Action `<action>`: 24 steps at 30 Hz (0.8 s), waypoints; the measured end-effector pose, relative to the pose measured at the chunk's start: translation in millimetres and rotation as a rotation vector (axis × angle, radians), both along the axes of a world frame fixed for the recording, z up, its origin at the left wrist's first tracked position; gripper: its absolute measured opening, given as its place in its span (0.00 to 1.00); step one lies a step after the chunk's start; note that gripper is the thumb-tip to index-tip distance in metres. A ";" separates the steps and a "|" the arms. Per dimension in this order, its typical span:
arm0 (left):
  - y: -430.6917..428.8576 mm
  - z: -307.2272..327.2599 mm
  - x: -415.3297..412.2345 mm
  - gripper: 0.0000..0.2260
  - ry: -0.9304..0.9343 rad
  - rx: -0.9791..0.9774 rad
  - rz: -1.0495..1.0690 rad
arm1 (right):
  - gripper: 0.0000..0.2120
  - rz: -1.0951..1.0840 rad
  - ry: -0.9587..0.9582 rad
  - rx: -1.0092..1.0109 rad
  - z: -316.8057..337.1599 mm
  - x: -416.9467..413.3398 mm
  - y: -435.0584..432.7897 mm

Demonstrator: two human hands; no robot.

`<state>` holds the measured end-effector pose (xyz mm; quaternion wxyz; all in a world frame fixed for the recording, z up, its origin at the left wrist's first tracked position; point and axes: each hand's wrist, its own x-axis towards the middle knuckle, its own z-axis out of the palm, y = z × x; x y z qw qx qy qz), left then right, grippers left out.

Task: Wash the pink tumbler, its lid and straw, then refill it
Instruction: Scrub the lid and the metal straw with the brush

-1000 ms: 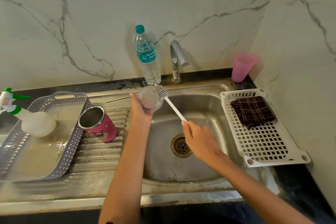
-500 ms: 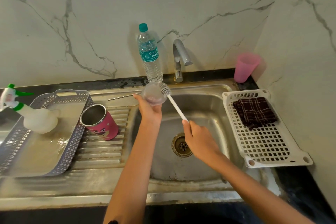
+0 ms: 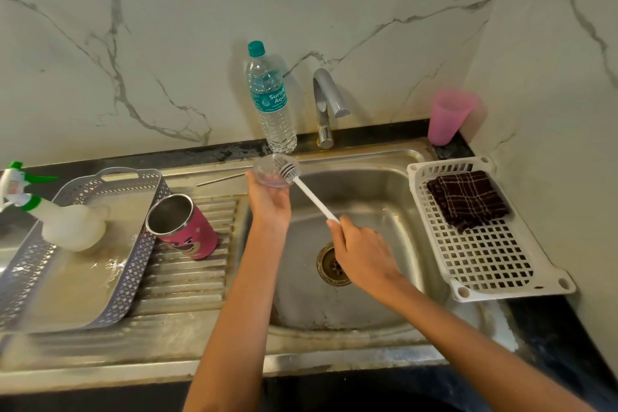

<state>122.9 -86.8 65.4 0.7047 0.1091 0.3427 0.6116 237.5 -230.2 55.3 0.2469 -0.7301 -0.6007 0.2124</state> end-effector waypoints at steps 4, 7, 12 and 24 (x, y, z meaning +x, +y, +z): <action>-2.4 7.2 -8.7 0.21 0.019 -0.017 -0.003 | 0.22 0.017 0.007 0.001 -5.0 -5.9 -11.8; -15.2 5.8 -5.3 0.20 0.121 -0.049 -0.027 | 0.23 0.022 0.026 -0.014 -4.3 -4.7 -9.3; -16.7 3.3 -16.6 0.18 0.333 0.016 -0.121 | 0.24 0.027 0.123 -0.089 -2.2 7.8 -3.6; -27.8 -1.6 -16.9 0.21 0.402 -0.011 -0.179 | 0.23 0.052 0.010 -0.100 6.1 15.8 0.7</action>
